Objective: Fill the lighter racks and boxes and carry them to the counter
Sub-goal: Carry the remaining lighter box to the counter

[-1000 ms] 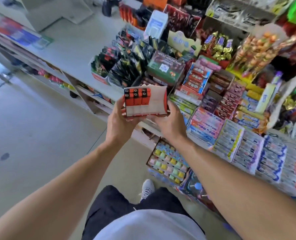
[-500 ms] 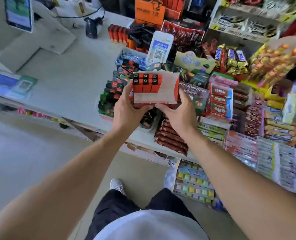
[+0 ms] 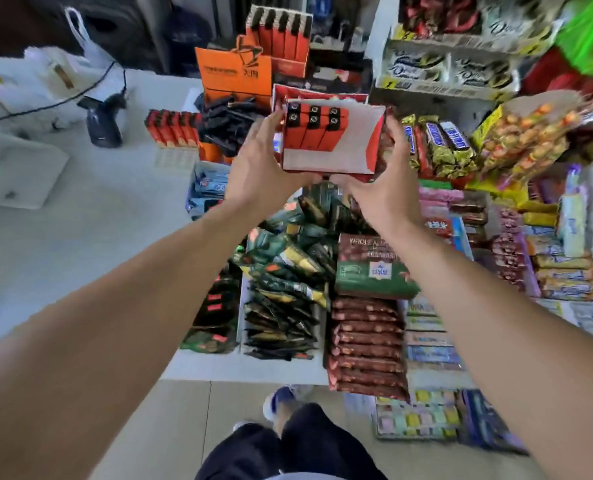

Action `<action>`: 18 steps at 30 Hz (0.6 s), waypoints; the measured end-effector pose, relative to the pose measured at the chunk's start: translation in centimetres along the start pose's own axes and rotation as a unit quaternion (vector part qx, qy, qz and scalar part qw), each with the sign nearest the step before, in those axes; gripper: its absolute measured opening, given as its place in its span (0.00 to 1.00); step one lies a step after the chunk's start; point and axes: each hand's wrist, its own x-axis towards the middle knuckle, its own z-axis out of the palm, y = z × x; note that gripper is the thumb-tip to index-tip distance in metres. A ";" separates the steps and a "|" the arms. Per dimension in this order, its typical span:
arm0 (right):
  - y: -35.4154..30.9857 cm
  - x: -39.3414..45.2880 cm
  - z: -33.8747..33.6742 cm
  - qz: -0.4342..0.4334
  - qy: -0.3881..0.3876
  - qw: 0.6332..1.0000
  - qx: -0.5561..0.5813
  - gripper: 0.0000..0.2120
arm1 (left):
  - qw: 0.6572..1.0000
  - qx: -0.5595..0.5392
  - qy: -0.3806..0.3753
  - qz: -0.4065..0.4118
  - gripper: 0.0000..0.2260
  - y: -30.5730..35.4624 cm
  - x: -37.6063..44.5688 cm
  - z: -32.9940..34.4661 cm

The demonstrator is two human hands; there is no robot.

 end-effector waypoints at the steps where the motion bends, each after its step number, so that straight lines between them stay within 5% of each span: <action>1: 0.1 1.8 0.1 -0.012 0.008 1.000 -0.002 0.49 | 1.000 0.002 0.005 0.007 0.44 0.1 2.1 0.3; 7: 1.3 12.0 1.3 -0.068 0.039 0.991 -0.105 0.15 | 1.000 0.013 0.004 0.028 0.46 -0.5 12.8 2.4; 18: 3.4 23.6 4.9 -0.016 0.107 0.984 -0.143 0.12 | 0.993 0.091 -0.061 0.037 0.40 -3.2 23.6 6.4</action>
